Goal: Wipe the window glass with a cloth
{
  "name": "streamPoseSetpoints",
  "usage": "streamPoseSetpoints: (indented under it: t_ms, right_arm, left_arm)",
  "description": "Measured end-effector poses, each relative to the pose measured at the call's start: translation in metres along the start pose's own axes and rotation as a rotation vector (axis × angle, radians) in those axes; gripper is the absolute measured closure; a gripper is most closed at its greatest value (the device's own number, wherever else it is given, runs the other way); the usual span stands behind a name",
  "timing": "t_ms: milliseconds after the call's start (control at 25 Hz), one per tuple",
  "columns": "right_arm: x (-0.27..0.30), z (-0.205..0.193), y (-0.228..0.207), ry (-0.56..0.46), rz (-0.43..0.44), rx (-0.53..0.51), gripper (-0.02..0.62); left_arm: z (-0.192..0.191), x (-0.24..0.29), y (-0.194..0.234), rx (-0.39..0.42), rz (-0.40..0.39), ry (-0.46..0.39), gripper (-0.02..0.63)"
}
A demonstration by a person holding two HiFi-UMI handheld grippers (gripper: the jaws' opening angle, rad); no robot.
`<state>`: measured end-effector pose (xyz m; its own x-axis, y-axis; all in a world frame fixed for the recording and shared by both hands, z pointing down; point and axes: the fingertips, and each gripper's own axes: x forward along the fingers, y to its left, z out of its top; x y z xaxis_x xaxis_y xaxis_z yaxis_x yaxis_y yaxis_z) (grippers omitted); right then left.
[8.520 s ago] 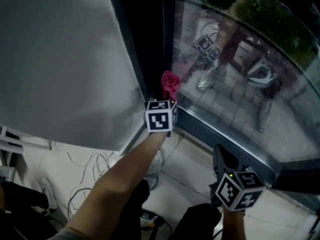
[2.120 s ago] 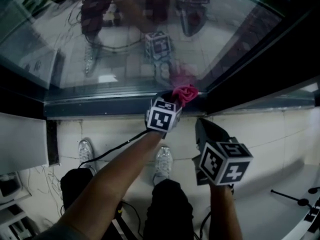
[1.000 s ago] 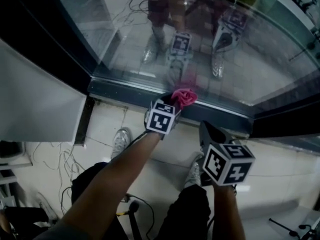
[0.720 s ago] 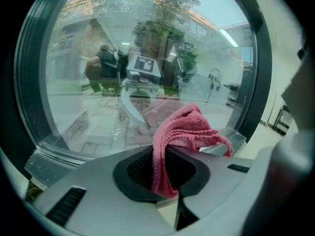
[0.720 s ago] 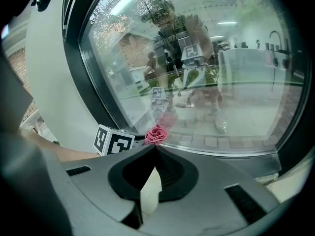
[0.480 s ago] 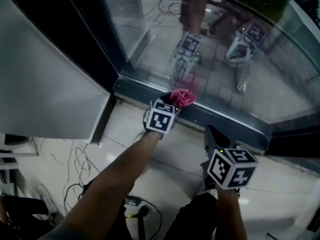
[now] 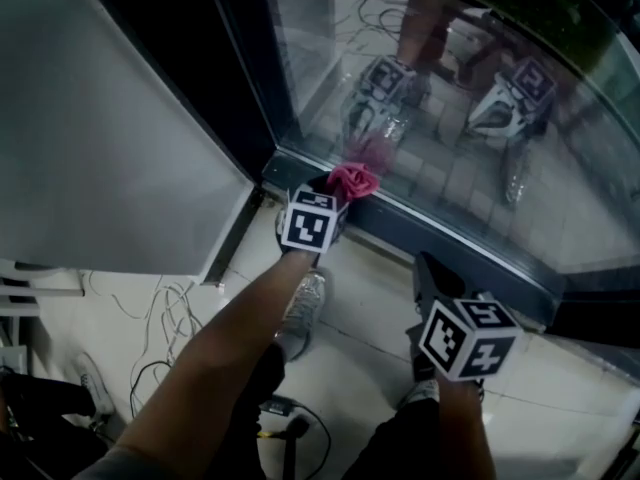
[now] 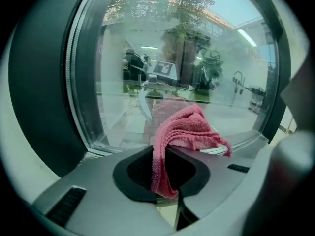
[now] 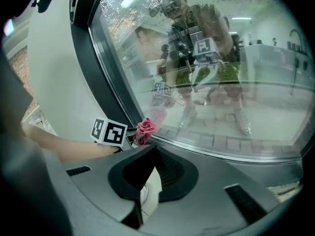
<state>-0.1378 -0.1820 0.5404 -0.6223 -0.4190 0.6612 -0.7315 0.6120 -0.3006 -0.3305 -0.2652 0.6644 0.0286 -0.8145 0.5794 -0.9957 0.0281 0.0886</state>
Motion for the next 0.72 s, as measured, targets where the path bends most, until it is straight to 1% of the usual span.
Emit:
streamPoseSetpoints:
  t_ms: [320,440,560,720]
  right_arm:
    - [0.025,-0.004,0.015,0.022,0.034,-0.009,0.603]
    - [0.031,-0.007,0.018,0.032,0.044,-0.015,0.603]
    - [0.035,-0.01,0.023,0.041,0.053,-0.017,0.603]
    - [0.038,-0.012,0.027,0.052,0.06,-0.017,0.603]
  left_arm:
    - [0.006,-0.008,0.066,-0.088,0.103,-0.029,0.554]
    - [0.002,-0.013,0.087,-0.173,0.159,-0.051,0.554]
    - [-0.006,-0.016,0.107,-0.224,0.214,-0.053,0.554]
    - [-0.011,-0.019,0.126,-0.359,0.25,-0.065,0.554]
